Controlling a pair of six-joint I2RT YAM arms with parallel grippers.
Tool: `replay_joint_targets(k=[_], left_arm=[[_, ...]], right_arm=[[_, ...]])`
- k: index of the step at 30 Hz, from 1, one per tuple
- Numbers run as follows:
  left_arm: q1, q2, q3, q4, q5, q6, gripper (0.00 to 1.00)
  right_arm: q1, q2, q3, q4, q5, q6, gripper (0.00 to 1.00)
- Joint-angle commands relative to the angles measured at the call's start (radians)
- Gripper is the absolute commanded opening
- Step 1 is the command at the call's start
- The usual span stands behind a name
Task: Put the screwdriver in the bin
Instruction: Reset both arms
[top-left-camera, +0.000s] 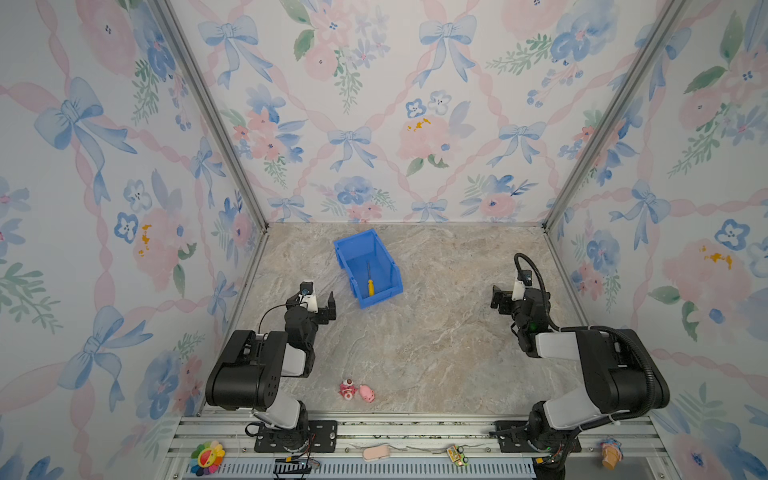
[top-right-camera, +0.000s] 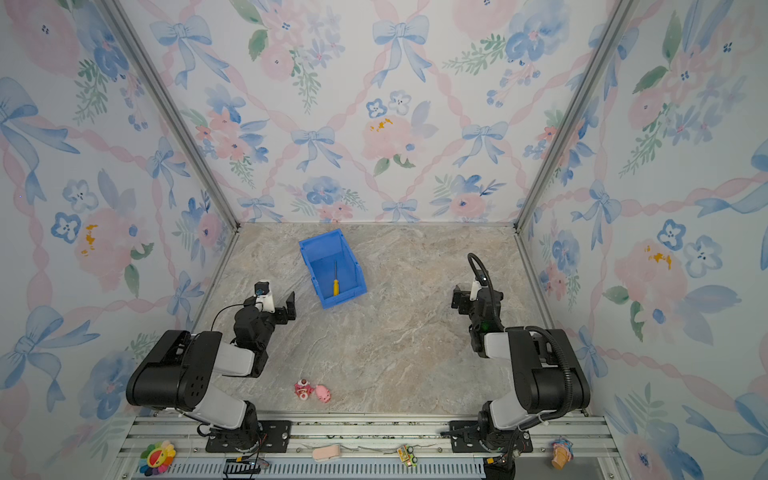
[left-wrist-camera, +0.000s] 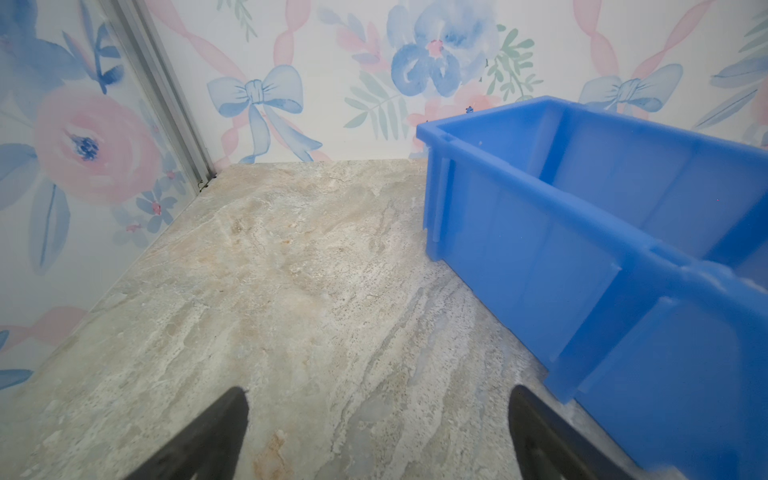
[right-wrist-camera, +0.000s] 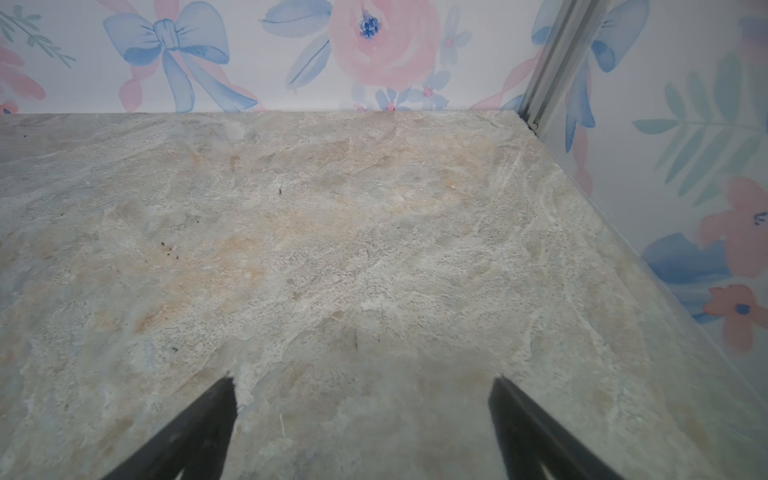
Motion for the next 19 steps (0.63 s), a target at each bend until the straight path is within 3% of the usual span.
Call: replay_joint_targets(k=[1,19], left_arm=[[0.011,0.013,0.02,0.014,-0.044,-0.009,0.98],[0.002,0.008,0.022,0.004,-0.035,0.003,0.98]], right_arm=[[0.012,0.008,-0.009,0.05,0.04,-0.014,0.97],[0.012,0.008,-0.009,0.05,0.041,-0.013,0.97]])
